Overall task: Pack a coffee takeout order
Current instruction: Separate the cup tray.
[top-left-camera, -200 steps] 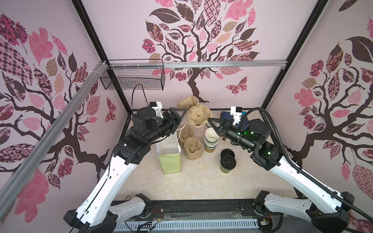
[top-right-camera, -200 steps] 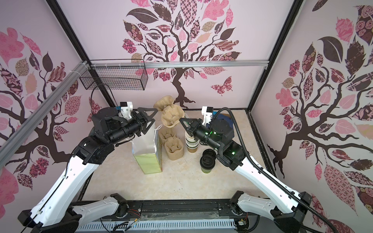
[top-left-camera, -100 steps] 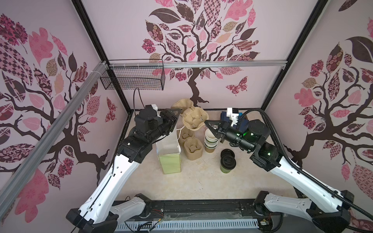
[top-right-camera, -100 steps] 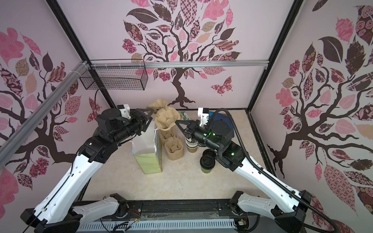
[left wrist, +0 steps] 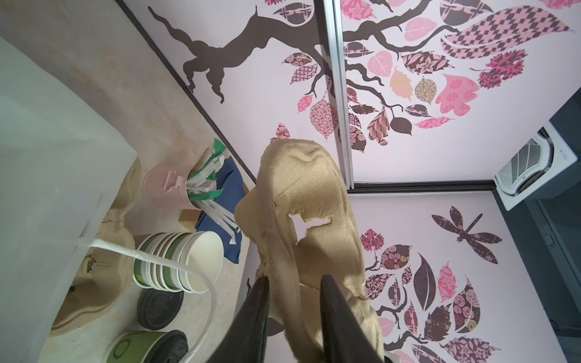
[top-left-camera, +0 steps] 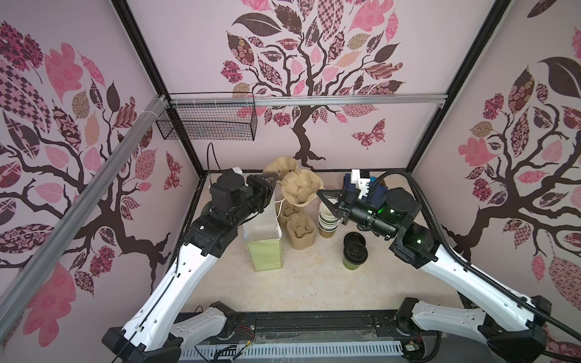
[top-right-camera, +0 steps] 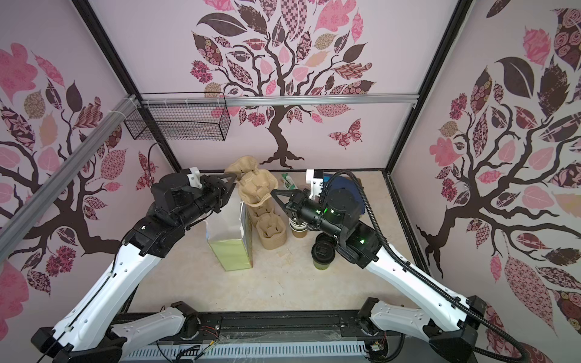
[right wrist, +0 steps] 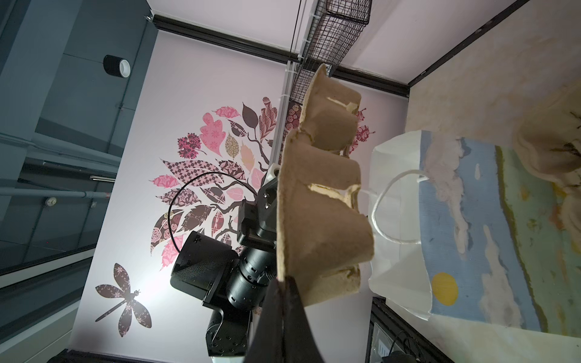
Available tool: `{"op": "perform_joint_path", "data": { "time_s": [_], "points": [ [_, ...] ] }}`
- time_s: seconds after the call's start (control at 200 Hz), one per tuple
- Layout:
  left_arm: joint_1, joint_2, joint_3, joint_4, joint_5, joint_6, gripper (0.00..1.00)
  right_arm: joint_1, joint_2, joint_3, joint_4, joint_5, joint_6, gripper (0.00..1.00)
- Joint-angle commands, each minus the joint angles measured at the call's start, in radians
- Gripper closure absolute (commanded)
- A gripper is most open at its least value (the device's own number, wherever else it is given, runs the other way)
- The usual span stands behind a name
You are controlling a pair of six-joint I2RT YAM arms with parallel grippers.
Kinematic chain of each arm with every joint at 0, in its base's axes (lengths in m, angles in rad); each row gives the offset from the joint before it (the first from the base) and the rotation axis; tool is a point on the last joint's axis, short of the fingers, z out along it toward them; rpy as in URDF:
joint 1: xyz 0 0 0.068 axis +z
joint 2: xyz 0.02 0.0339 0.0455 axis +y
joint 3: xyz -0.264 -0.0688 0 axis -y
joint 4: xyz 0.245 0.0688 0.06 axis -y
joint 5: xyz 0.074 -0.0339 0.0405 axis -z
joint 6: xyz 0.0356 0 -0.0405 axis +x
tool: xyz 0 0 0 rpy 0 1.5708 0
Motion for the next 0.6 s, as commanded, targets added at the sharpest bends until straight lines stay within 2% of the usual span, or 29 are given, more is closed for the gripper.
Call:
{"op": "perform_joint_path", "data": {
  "time_s": [0.0, 0.365, 0.41, 0.51, 0.595],
  "points": [
    [0.005, 0.000, -0.019, 0.043, -0.004, -0.007, 0.74, 0.010, -0.025, -0.002, 0.011, 0.003, 0.011, 1.00],
    [0.005, -0.003, -0.020, 0.030, -0.014, -0.011, 0.96, 0.013, -0.027, -0.026, 0.010, 0.006, 0.007, 1.00],
    [0.005, -0.004, -0.019, 0.026, -0.017, -0.011, 1.00, 0.013, -0.027, -0.027, 0.004, 0.007, 0.003, 0.91],
    [0.006, -0.010, -0.011, 0.014, -0.023, -0.001, 1.00, 0.013, -0.031, -0.021, -0.026, 0.015, -0.018, 0.66],
    [0.004, -0.014, 0.003, -0.011, -0.034, 0.021, 1.00, 0.013, -0.040, -0.008, -0.082, 0.026, -0.058, 0.49]
  ]
}}
